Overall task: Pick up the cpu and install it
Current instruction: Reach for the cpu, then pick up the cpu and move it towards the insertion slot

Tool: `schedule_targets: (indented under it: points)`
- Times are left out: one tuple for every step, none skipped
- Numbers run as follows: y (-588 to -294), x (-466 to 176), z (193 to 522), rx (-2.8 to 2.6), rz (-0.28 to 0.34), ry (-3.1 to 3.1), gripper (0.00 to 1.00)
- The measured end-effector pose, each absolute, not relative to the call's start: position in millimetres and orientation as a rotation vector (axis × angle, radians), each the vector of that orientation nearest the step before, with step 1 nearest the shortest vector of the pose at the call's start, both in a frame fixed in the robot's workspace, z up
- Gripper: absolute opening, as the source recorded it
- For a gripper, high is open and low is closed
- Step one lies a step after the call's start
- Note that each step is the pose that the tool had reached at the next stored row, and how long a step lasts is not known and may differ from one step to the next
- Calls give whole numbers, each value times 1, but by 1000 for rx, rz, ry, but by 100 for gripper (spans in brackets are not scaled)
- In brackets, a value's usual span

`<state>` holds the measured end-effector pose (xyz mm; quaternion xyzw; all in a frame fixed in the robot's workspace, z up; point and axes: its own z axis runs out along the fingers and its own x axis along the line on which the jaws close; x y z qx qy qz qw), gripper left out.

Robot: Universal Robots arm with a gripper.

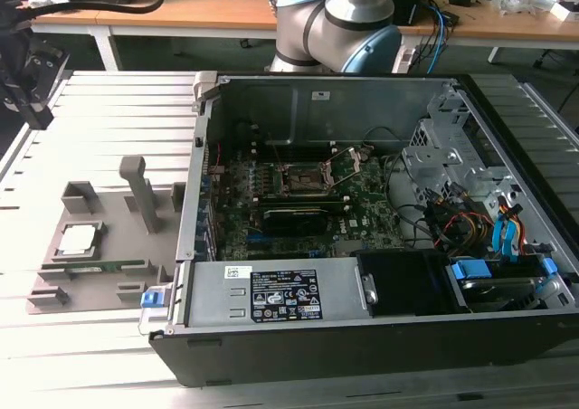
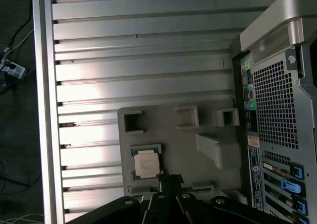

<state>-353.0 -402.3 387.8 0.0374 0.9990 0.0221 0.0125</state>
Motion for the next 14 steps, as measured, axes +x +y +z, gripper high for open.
schedule_targets:
  points:
    - [-402, -354, 388, 116, 69, 3114, 11]
    - [-403, -354, 388, 116, 69, 3114, 11]
    - [-402, -354, 388, 117, 69, 3114, 11]
    - [-403, -354, 388, 117, 69, 3114, 11]
    - [-403, -355, 387, 117, 69, 3114, 11]
    - [-403, -355, 387, 117, 69, 3114, 11]
    - [-403, -355, 387, 117, 69, 3114, 11]
    - [-403, -355, 387, 117, 69, 3114, 11]
    - [-403, -355, 387, 117, 69, 3114, 11]
    - [-403, -355, 387, 117, 69, 3114, 11]
    - [-403, -355, 387, 117, 69, 3114, 11]
    - [-403, -355, 387, 117, 69, 3114, 11]
    - [-403, -355, 387, 117, 69, 3114, 11]
    - [-403, -355, 387, 117, 69, 3114, 11]
